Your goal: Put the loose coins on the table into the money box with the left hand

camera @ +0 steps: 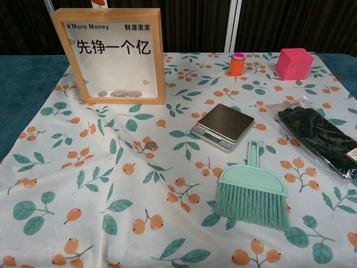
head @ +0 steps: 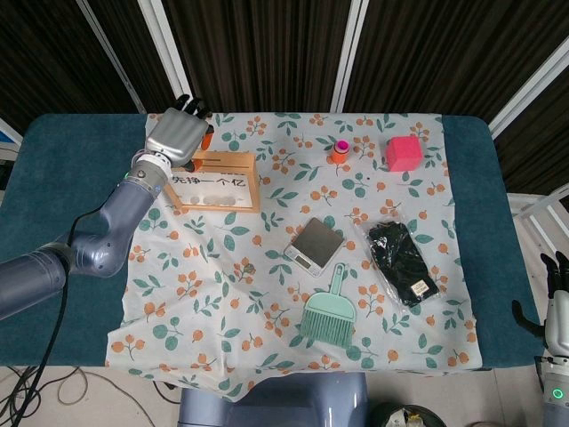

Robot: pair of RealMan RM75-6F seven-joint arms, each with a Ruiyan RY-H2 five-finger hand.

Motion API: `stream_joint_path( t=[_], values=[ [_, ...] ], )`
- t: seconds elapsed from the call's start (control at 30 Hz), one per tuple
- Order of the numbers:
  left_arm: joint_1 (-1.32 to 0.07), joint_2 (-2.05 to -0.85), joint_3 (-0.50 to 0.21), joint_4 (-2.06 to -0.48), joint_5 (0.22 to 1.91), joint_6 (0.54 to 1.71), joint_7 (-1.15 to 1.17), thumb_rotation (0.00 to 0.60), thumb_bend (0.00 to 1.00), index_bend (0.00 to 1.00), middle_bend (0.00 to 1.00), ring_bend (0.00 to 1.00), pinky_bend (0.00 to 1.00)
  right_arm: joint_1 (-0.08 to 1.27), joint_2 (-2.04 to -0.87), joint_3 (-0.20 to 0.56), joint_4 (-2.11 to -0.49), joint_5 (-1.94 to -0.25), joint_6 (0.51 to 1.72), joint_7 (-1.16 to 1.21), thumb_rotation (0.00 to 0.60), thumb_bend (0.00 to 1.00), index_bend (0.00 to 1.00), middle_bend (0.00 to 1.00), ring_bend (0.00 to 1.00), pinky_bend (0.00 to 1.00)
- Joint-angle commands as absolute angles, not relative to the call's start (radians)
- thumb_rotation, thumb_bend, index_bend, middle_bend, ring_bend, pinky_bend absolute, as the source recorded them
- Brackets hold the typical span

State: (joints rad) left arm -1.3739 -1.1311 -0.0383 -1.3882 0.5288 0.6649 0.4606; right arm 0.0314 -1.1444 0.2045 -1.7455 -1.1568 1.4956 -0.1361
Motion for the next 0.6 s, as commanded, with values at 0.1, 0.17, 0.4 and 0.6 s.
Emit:
stream_joint_path(
  t=[0.1, 0.17, 0.4, 0.6],
  values=[
    [-1.226, -1.046, -0.127, -1.543, 0.790, 0.874, 0.283, 0.600, 0.26, 0.55, 0.17, 0.00, 0.00, 0.031, -1.145, 0.204, -1.744, -1.155, 1.494, -0.134, 0.600, 0.40, 0.12, 0.03, 0.05, 0.00],
    [-1.156, -1.041, -0.134, -1.584, 0.925, 0.980, 0.212, 0.600, 0.26, 0.54, 0.17, 0.00, 0.00, 0.031, -1.146, 0.204, -1.744, -1.155, 1.495, -0.133, 0.600, 0.39, 0.12, 0.03, 0.05, 0.00],
    [-0.945, -1.125, -0.058, -1.567, 1.302, 1.256, -0.018, 0.600, 0.26, 0.54, 0.17, 0.00, 0.00, 0.029, -1.145, 0.206, -1.744, -1.159, 1.502, -0.128, 0.600, 0.39, 0.12, 0.03, 0.05, 0.00],
    [-0.809, -1.270, 0.014, -1.464, 1.440, 1.376, -0.097, 0.600, 0.23, 0.53, 0.15, 0.00, 0.00, 0.026, -1.146, 0.205, -1.743, -1.167, 1.510, -0.125, 0.600, 0.39, 0.12, 0.03, 0.05, 0.00]
  ],
)
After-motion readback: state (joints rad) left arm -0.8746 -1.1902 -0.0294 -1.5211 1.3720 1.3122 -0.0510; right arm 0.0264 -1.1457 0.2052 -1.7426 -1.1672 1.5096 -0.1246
